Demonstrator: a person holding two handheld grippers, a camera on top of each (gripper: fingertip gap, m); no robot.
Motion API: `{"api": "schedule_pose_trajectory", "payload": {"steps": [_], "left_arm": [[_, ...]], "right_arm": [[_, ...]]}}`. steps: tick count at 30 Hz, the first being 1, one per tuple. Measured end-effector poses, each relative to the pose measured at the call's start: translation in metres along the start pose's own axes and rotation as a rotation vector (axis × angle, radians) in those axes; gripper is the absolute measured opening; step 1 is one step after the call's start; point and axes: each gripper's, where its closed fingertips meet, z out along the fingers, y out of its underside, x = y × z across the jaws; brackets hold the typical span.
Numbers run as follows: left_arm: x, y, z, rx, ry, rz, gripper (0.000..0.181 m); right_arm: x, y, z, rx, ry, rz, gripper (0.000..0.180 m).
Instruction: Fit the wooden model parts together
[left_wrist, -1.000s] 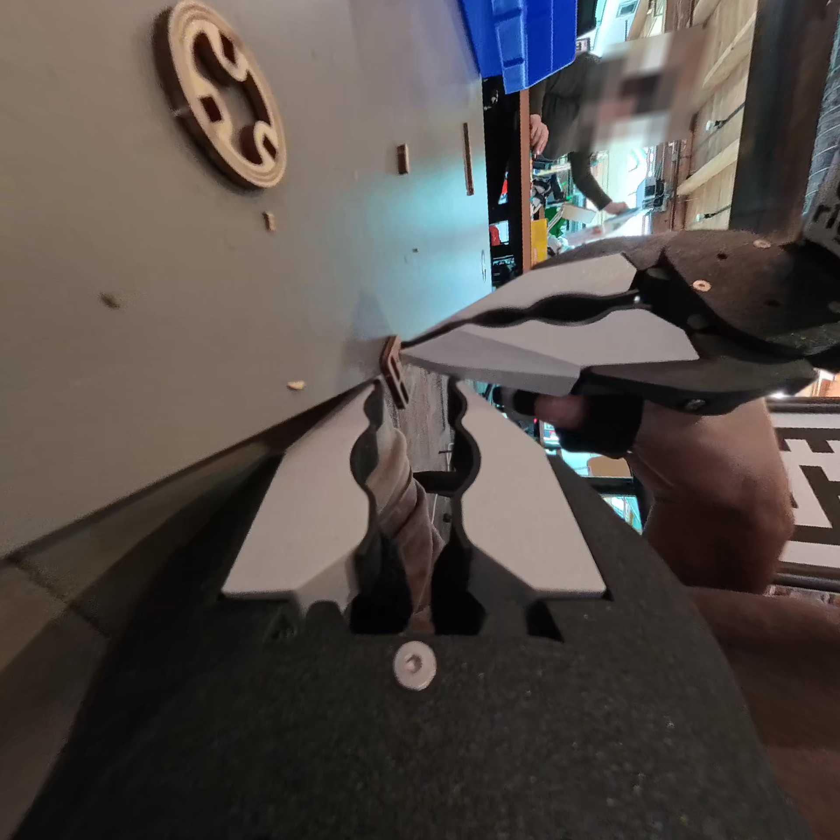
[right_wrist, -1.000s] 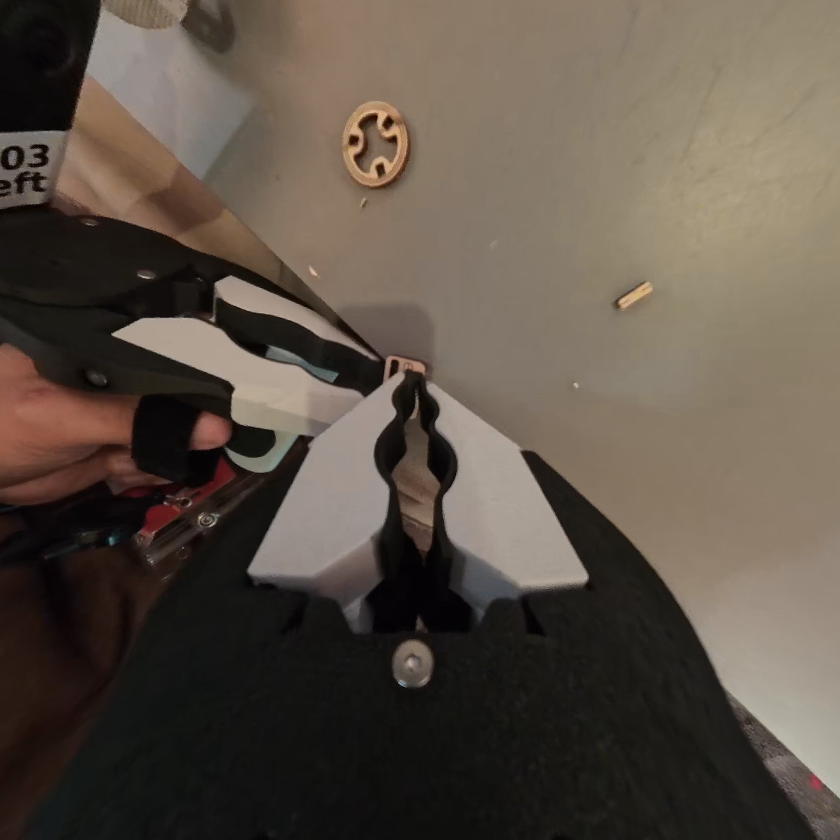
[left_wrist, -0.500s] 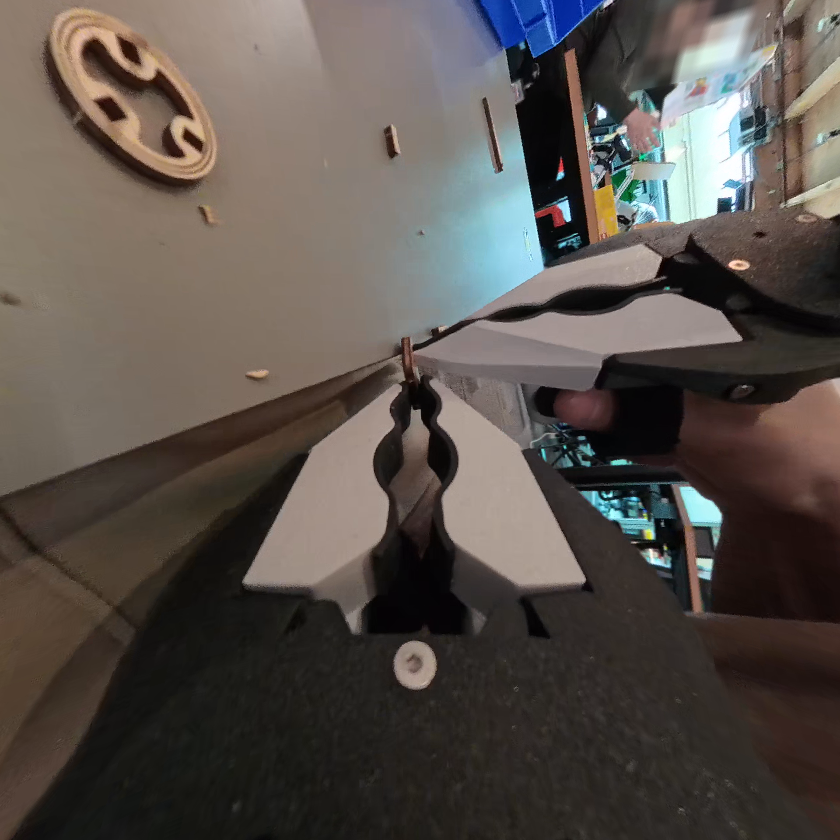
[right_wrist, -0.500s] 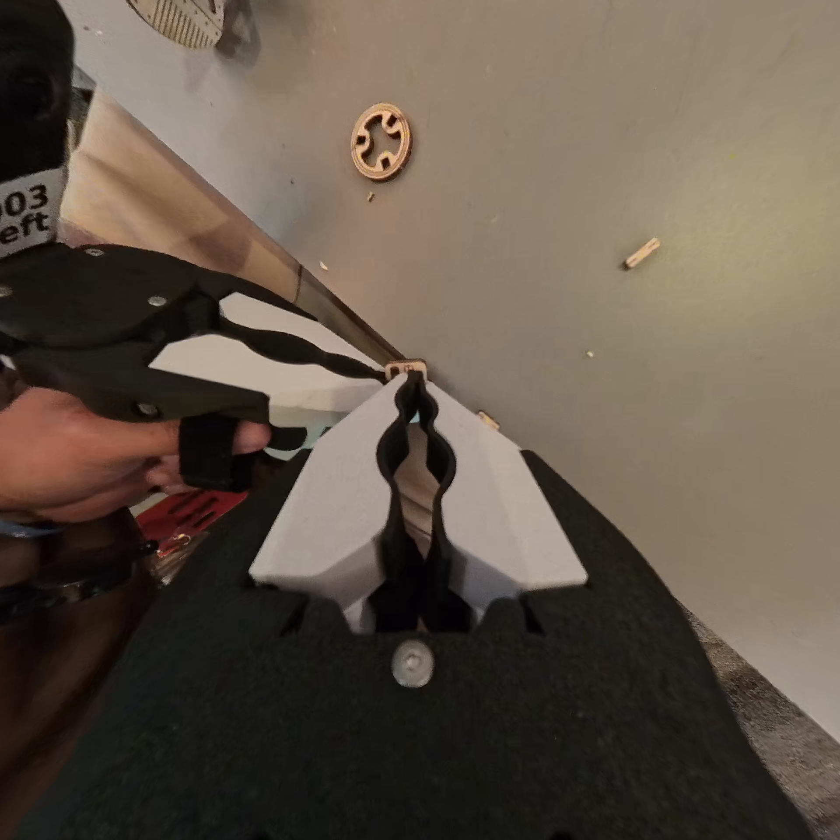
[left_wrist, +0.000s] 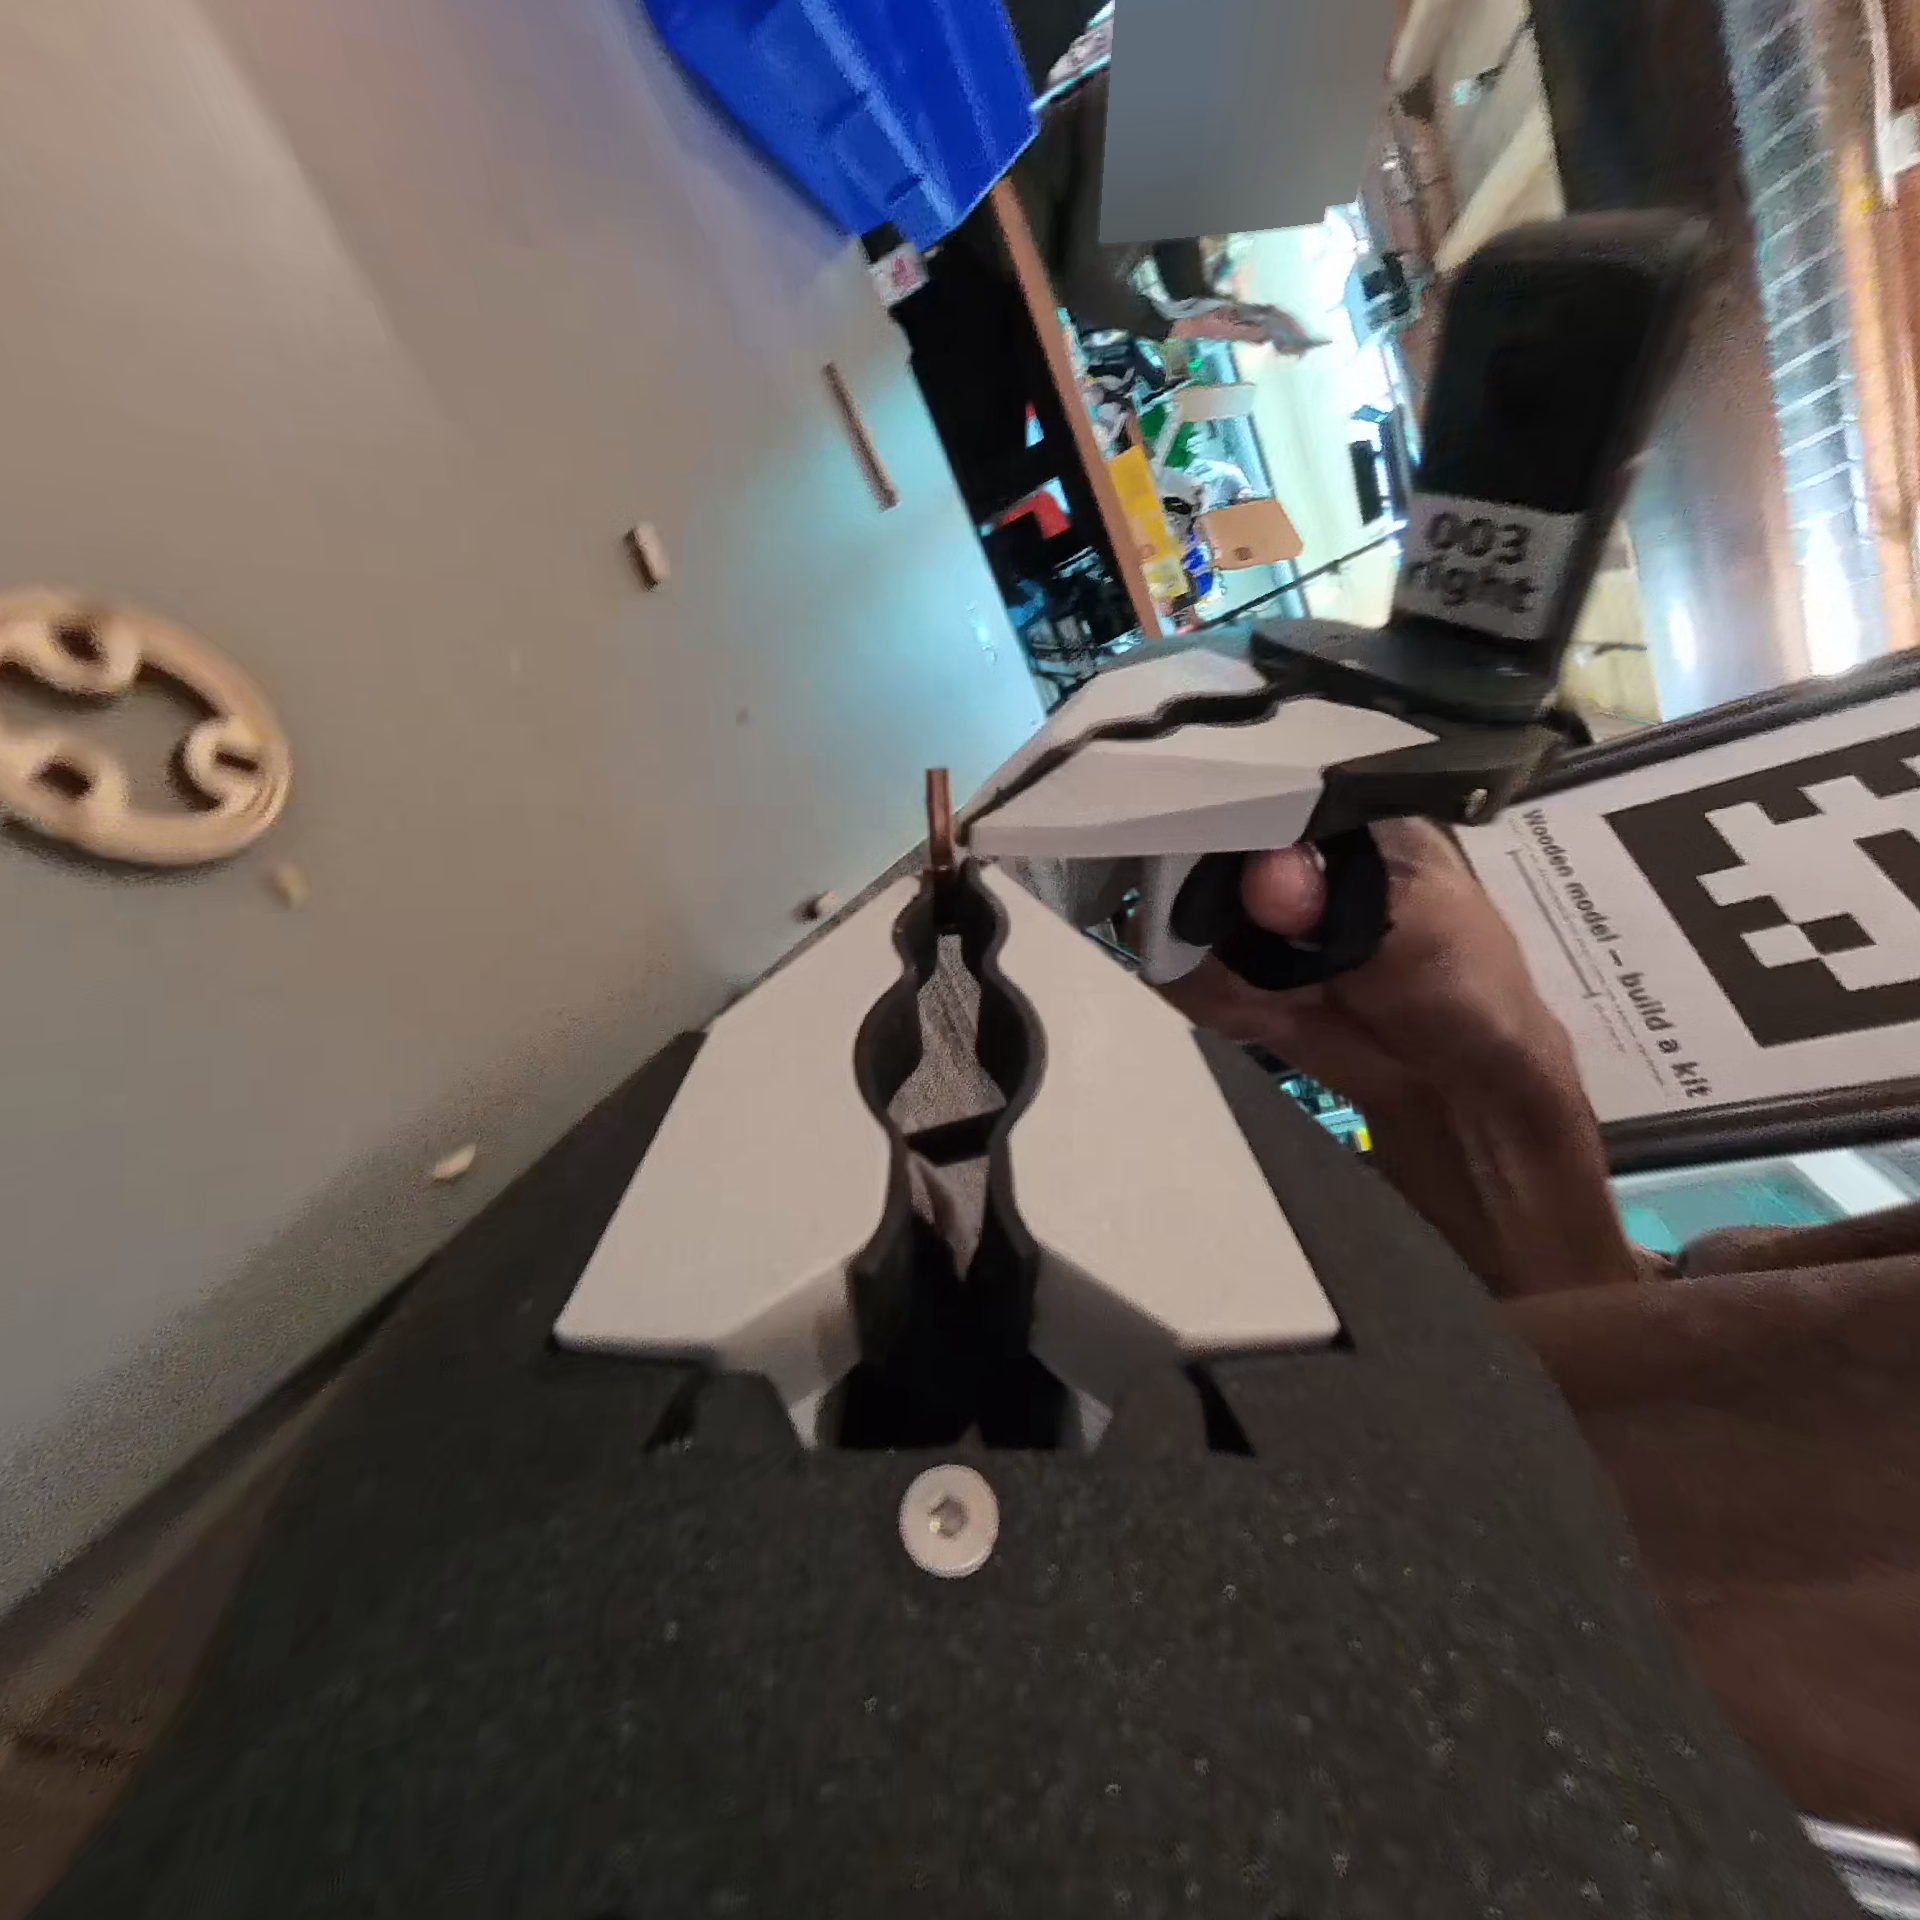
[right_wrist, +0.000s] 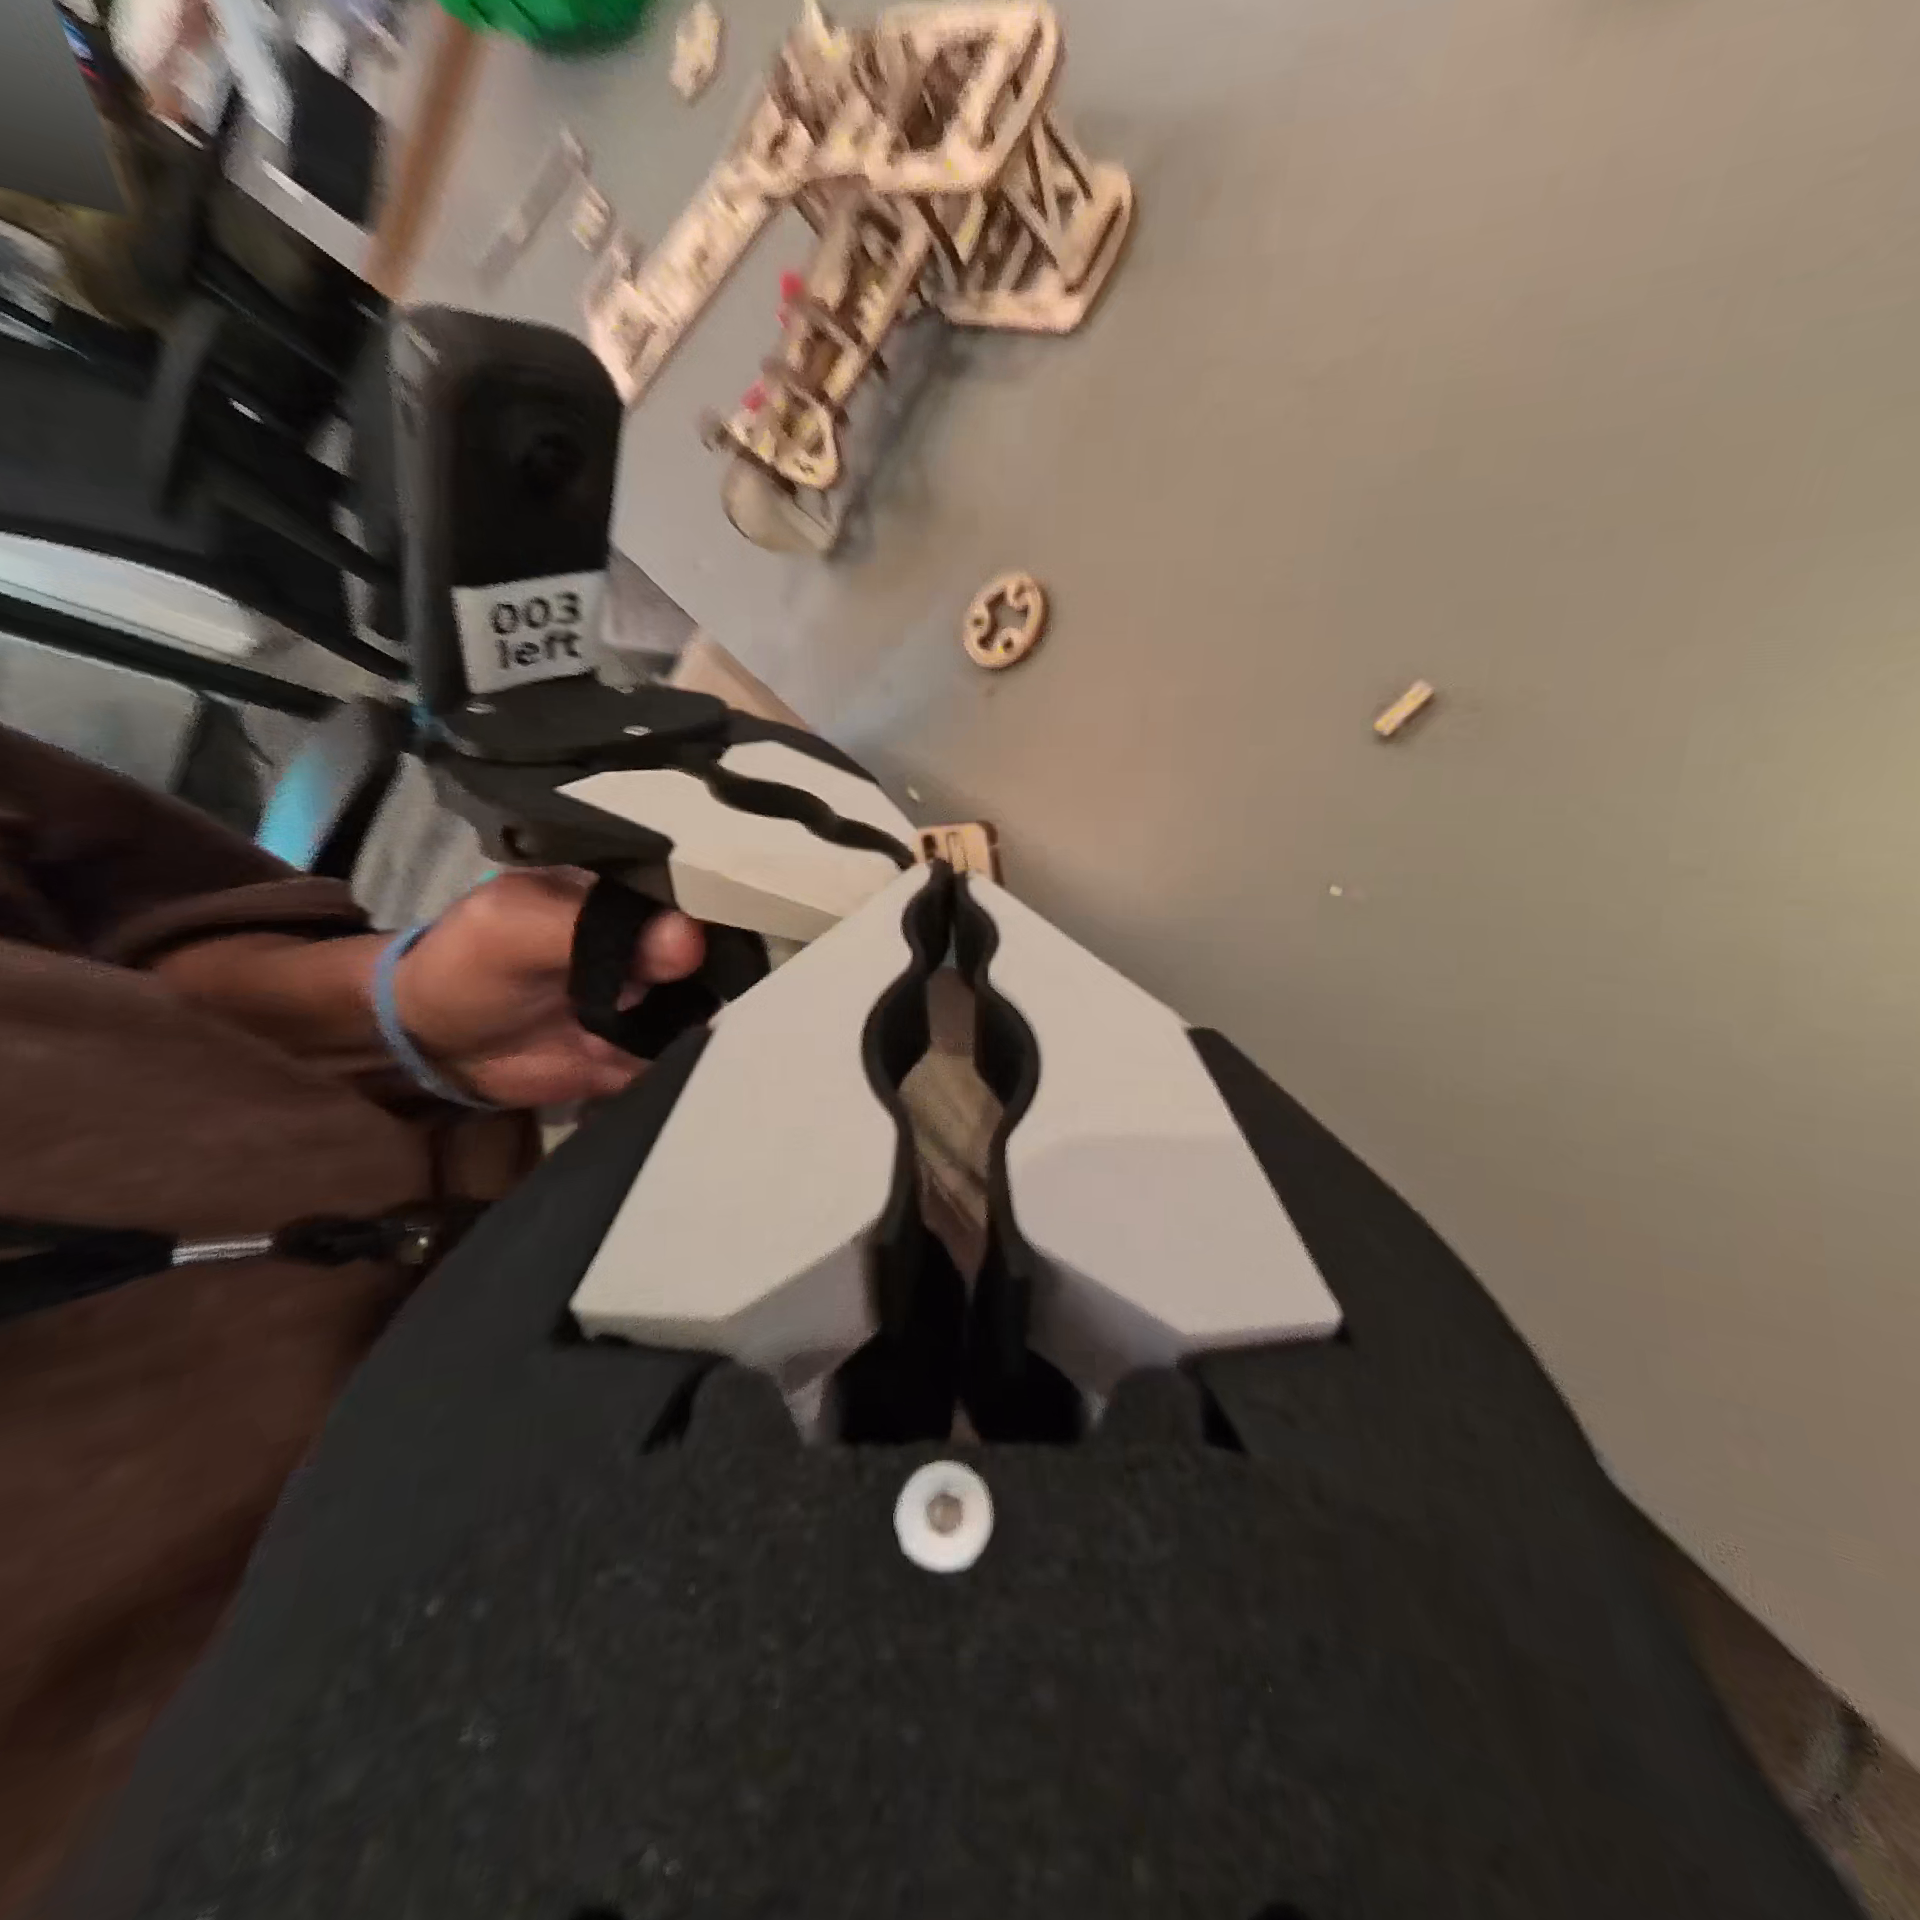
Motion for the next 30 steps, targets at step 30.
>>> {"api": "schedule_pose_trajectory", "payload": {"steps": [30], "left_arm": [[0.081, -0.034, 0.027, -0.121, 0.19, 0.507, 0.001]], "right_arm": [[-0.026, -0.044, -0.077, 0.471, -0.185, -0.167, 0.006]]}}
